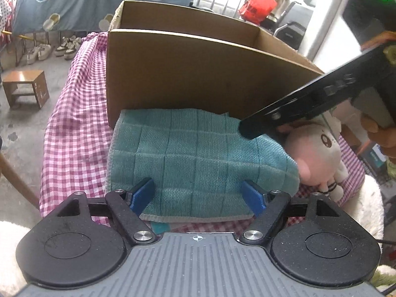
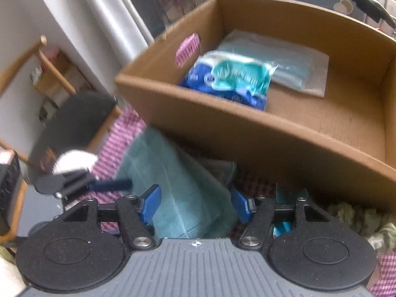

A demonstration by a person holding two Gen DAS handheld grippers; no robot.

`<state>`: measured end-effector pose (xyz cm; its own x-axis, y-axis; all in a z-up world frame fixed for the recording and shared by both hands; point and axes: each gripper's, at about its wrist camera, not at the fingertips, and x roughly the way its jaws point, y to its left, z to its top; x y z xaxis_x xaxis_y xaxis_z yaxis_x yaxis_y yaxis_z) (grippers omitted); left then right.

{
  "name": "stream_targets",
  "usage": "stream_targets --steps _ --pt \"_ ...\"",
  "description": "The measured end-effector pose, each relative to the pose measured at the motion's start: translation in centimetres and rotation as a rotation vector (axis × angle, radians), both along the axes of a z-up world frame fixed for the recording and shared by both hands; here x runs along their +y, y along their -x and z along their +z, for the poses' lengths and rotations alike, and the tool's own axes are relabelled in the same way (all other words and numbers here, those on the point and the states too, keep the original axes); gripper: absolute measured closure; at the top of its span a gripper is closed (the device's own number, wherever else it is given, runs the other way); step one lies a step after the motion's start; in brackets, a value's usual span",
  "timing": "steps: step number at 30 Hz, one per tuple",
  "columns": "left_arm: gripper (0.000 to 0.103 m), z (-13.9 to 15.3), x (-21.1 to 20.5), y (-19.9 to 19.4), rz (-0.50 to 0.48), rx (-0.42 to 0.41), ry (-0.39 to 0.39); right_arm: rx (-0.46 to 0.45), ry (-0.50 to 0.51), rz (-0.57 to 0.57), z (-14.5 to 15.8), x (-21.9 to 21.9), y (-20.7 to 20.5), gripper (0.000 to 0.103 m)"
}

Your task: Organize soft objects

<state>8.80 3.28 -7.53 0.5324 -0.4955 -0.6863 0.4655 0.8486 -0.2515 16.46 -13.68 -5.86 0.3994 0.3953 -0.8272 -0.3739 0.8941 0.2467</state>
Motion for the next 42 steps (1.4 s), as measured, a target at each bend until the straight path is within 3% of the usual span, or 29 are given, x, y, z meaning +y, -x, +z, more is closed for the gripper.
stream_targets --steps 14,17,19,20,23,26,27,31,34,40,42 --pt "0.021 -0.6 -0.3 0.4 0.004 -0.021 -0.006 0.235 0.167 0.066 -3.4 2.9 -2.6 0.033" --pt "0.02 -0.7 -0.3 0.4 0.008 -0.025 -0.003 0.199 0.163 0.031 -2.3 2.7 -2.6 0.026" --pt "0.02 -0.8 -0.3 0.6 0.011 -0.028 -0.002 0.176 0.153 0.039 -1.7 2.8 -2.4 0.008" --pt "0.02 -0.9 -0.2 0.7 0.012 -0.03 -0.001 0.162 0.161 0.041 -1.7 2.9 -2.3 0.006" --pt "0.02 -1.0 -0.2 0.9 0.016 -0.035 -0.003 0.153 0.2 0.067 -2.5 3.5 -2.4 0.005" --pt "0.019 -1.1 -0.2 1.0 0.02 -0.038 -0.009 0.204 0.223 0.084 -3.9 4.0 -2.6 0.005" --pt "0.019 -1.0 -0.2 1.1 0.022 -0.039 -0.009 0.216 0.223 0.088 -4.1 4.1 -2.7 0.007" --pt "0.019 -1.0 -0.3 1.2 0.032 -0.035 -0.006 0.224 0.221 0.094 -3.9 3.8 -2.7 0.034" --pt "0.019 -0.8 -0.1 1.1 0.039 -0.025 0.005 0.231 0.208 0.097 -3.5 3.5 -2.5 0.047" --pt "0.019 -0.6 0.3 0.9 0.037 -0.008 0.028 0.149 0.232 0.153 -2.7 4.2 -0.2 0.081" --pt "0.02 -0.3 0.6 0.9 0.033 -0.001 0.041 0.111 0.228 0.177 -2.3 4.5 0.3 0.083"
